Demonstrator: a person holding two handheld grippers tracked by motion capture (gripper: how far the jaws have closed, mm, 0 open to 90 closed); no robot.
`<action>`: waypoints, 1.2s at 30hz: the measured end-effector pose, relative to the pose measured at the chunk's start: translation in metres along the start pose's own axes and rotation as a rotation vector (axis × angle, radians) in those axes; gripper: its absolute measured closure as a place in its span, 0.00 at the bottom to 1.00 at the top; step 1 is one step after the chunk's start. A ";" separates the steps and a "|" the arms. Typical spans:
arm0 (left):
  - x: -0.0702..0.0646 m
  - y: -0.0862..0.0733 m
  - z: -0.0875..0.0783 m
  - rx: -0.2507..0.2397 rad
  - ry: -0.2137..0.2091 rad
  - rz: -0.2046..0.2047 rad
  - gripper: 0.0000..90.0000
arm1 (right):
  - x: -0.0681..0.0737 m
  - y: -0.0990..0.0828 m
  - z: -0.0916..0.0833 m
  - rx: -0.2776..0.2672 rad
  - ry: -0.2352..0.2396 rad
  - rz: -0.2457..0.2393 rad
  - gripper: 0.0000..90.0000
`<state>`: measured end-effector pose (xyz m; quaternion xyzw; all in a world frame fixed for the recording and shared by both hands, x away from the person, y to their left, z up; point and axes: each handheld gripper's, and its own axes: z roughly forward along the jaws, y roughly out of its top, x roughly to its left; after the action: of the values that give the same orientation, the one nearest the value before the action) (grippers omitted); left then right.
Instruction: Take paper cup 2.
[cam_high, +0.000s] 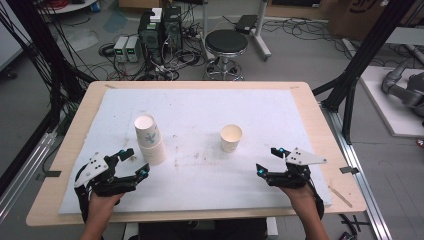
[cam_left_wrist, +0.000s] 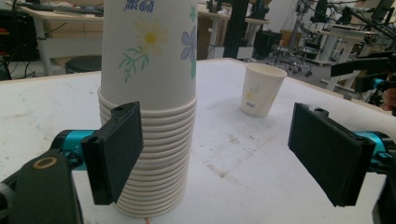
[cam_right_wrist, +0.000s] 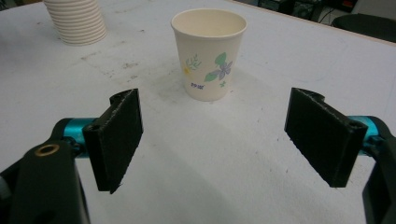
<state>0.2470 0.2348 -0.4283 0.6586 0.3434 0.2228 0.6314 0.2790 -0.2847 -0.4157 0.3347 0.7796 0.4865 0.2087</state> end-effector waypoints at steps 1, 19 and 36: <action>0.000 0.000 -0.001 0.003 0.002 -0.001 0.20 | 0.000 0.000 0.000 0.002 0.000 0.001 0.22; -0.003 0.006 -0.017 -0.010 0.078 -0.012 0.18 | -0.001 0.004 0.004 -0.007 0.005 0.005 0.22; 0.004 0.036 -0.007 -0.028 0.139 -0.008 0.18 | -0.004 0.007 0.011 -0.003 0.007 -0.002 0.22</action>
<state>0.2508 0.2432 -0.3927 0.6310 0.3861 0.2703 0.6162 0.2912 -0.2787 -0.4139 0.3321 0.7799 0.4886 0.2068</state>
